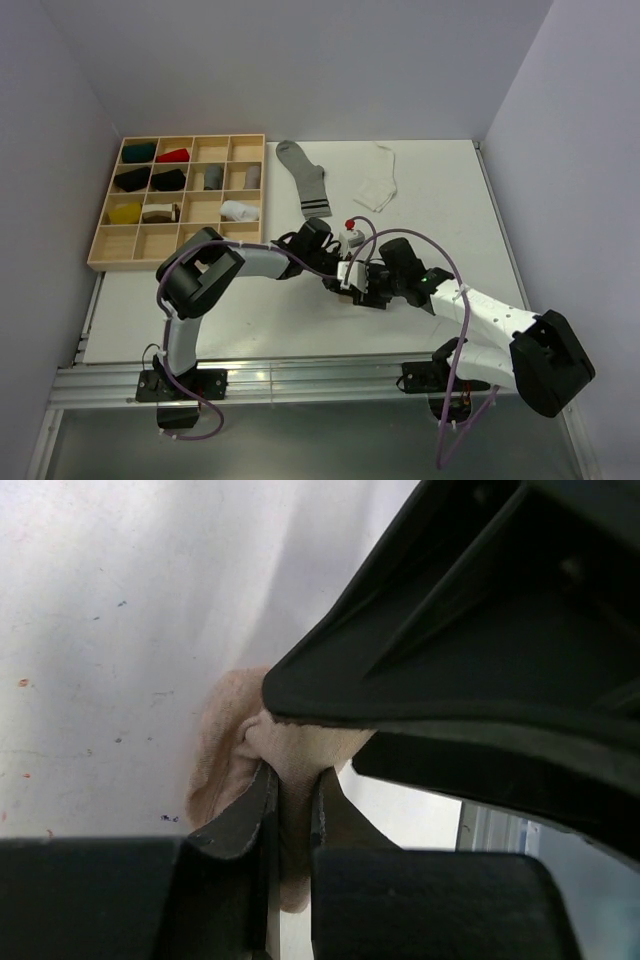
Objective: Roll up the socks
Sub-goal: Roll the sock at the center of the board.
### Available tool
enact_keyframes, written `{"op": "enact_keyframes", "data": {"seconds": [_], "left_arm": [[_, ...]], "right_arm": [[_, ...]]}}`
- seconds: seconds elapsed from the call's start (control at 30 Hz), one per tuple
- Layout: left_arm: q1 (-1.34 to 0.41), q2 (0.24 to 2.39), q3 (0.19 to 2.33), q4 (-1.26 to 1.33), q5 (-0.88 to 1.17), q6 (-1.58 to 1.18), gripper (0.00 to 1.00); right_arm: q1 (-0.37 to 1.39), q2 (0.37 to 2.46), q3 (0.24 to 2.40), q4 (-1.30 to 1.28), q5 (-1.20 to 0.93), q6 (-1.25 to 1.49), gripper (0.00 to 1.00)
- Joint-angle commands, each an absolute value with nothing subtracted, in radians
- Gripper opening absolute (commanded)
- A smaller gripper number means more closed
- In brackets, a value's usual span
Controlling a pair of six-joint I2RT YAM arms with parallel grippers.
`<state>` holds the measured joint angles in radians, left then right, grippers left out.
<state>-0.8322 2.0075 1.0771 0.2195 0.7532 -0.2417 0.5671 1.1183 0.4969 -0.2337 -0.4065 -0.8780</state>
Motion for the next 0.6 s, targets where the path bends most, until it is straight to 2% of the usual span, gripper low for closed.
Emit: {"op": "enact_keyframes", "data": {"seconds": [0.0,0.37,0.57], "left_arm": [[-0.851,2.115,1.011,-0.043,0.718,-0.219,0.0],[-0.838,2.135,1.022,-0.04,0.776,-0.23,0.01],[-0.83,2.143,1.022,-0.031,0.807,-0.244,0.01]], "right_arm": [[0.594,1.152,0.489,-0.187,-0.354,-0.899,0.63],[0.609,1.204,0.471,-0.167,-0.307,-0.913,0.59],[0.611,1.221,0.477,-0.183,-0.302,-0.919,0.52]]}}
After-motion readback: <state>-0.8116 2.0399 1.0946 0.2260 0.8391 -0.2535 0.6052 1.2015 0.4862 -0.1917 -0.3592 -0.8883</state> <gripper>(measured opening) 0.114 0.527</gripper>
